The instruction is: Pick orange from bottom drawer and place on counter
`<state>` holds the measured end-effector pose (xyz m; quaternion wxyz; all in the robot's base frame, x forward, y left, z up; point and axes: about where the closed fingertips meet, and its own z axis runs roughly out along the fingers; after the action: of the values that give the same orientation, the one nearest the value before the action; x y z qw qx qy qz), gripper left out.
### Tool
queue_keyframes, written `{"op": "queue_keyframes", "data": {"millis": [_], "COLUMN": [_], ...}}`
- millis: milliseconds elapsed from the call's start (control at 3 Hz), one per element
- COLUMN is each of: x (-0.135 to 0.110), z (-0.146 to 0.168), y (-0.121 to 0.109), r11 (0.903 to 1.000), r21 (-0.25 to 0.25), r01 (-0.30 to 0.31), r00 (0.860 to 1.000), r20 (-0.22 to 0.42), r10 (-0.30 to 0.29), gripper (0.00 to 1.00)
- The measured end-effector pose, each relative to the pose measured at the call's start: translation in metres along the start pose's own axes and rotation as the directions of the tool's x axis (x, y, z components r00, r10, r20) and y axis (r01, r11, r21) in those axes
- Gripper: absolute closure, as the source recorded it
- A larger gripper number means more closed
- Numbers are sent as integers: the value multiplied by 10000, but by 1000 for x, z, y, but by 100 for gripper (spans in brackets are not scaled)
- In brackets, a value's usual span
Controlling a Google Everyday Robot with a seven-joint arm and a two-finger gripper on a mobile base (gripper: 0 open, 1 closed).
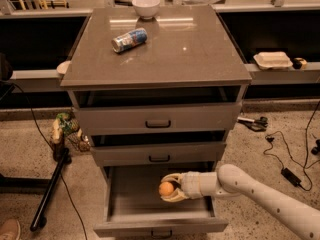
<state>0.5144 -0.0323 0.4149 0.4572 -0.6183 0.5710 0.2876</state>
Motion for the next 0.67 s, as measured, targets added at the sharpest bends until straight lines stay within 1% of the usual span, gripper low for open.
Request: {"op": "queue_keyframes", "data": {"millis": [333,667], "x": [0,-31], "z": [0,-18], "y": [0,-10], "r11": [10000,9999], "r21": [6,-61], "r01": [-2,90], "r00": [10000,9992], "r20": [3,391], "r10": [2,-87], "gripper": [100,100]}}
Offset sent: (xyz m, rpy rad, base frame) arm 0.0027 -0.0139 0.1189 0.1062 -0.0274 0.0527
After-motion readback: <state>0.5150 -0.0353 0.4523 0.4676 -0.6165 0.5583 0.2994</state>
